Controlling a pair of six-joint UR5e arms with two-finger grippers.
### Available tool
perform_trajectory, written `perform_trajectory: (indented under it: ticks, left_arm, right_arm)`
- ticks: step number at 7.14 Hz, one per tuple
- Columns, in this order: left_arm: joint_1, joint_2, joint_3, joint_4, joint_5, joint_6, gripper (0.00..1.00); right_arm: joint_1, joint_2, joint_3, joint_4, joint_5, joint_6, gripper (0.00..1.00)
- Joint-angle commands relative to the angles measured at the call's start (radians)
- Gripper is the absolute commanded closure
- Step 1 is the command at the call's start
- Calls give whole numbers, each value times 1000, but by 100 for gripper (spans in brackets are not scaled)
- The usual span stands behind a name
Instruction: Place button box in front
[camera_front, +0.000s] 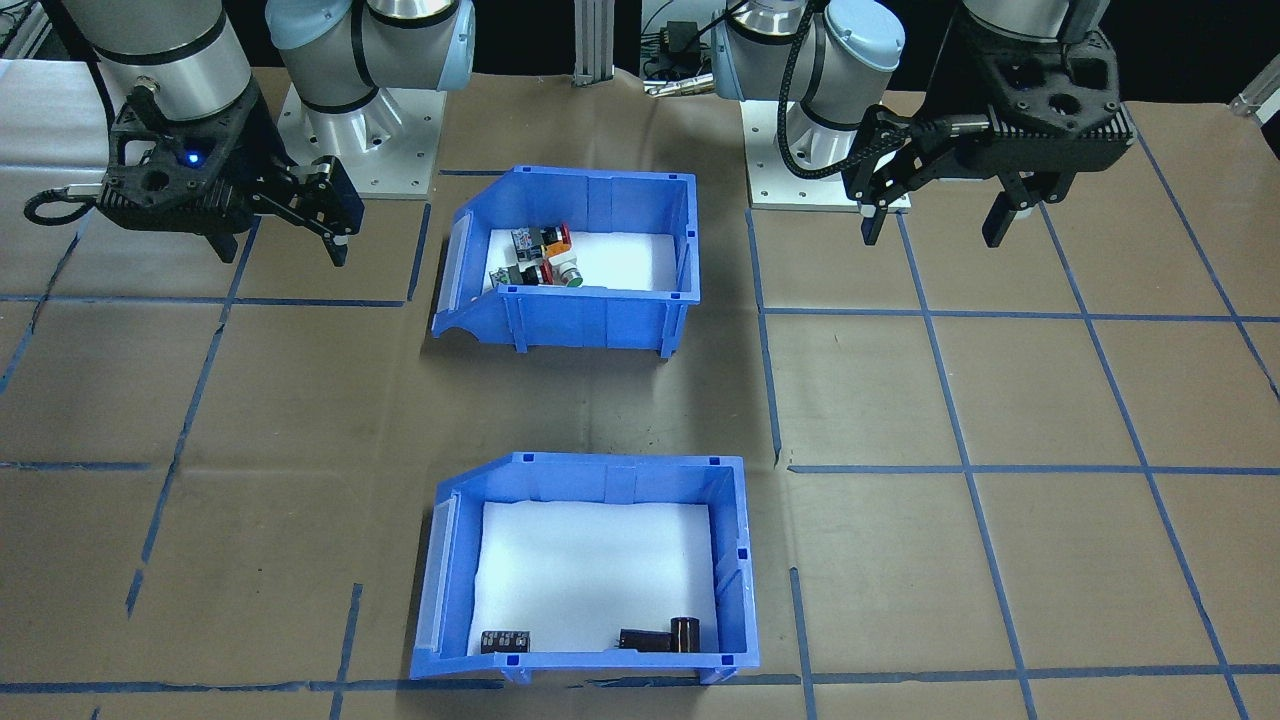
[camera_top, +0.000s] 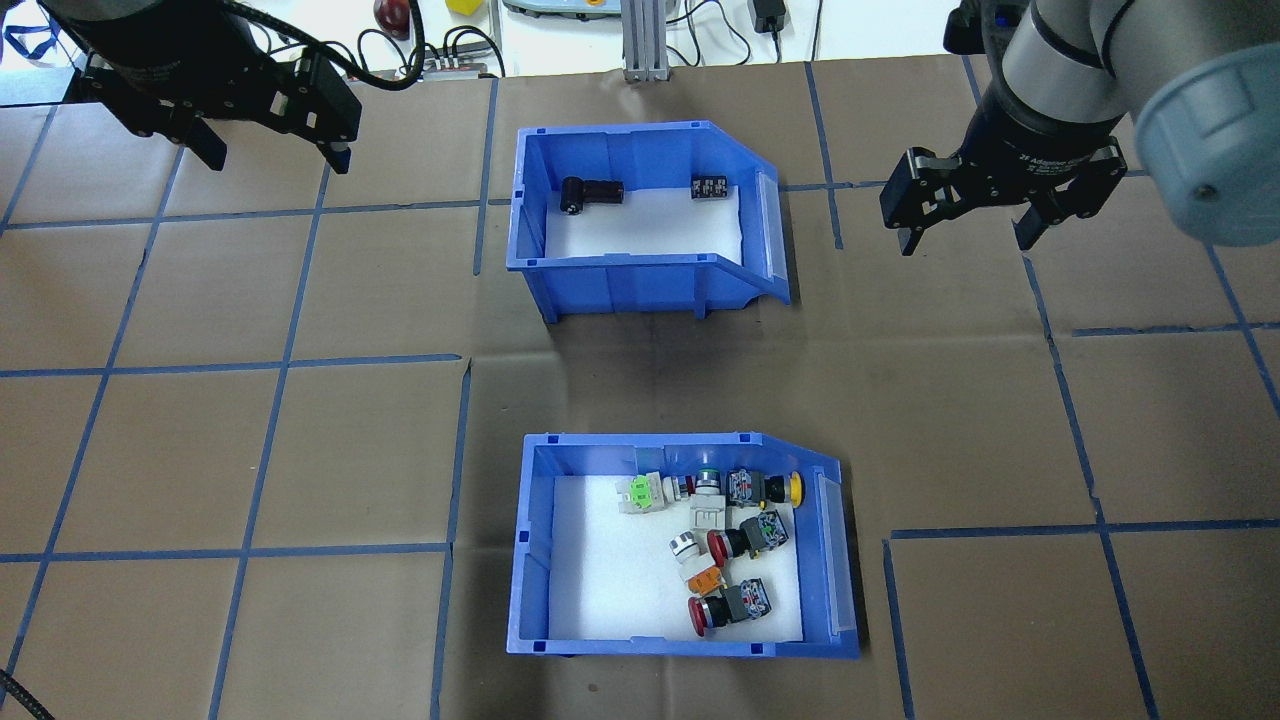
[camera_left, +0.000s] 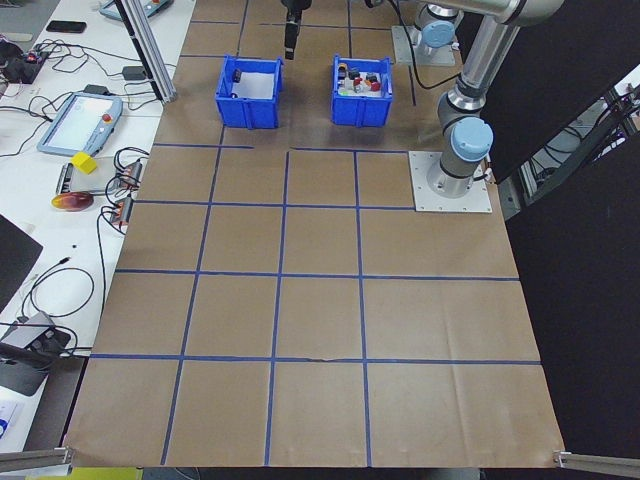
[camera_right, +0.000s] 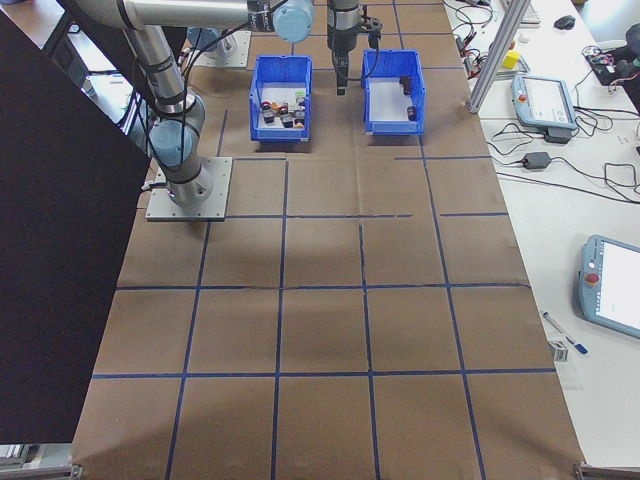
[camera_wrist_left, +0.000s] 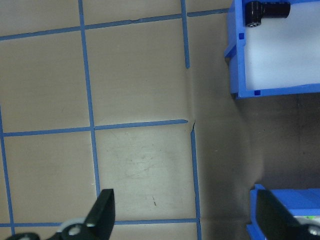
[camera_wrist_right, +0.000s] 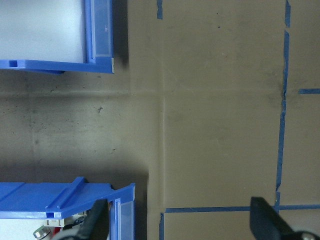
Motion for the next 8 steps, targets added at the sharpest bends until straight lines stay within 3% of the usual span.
perform_trajectory:
  ticks: [1,2,5,6,7,8]
  left_arm:
    - [0,-33,-54,-1,-9,-29,1]
    - [0,-13,-60,-1,-37,-40,1]
    - [-2,-8,-43,-1,-54,-45,1]
    - [0,-5,-66,7,-136,-48,1]
    - [-2,-4,-69,7,-175,-52,1]
    - [-14,-5,-65,-14,-177,-107,1]
  right_arm:
    - [0,0,1,0,0,0,0]
    - [0,0,1,0,2,0,0]
    - [2,-2,1,8,8,-17,0]
    - [2,0,1,12,11,-31,0]
    - [3,14,1,6,12,-99,0]
    - [3,35,-2,2,12,-139,0]
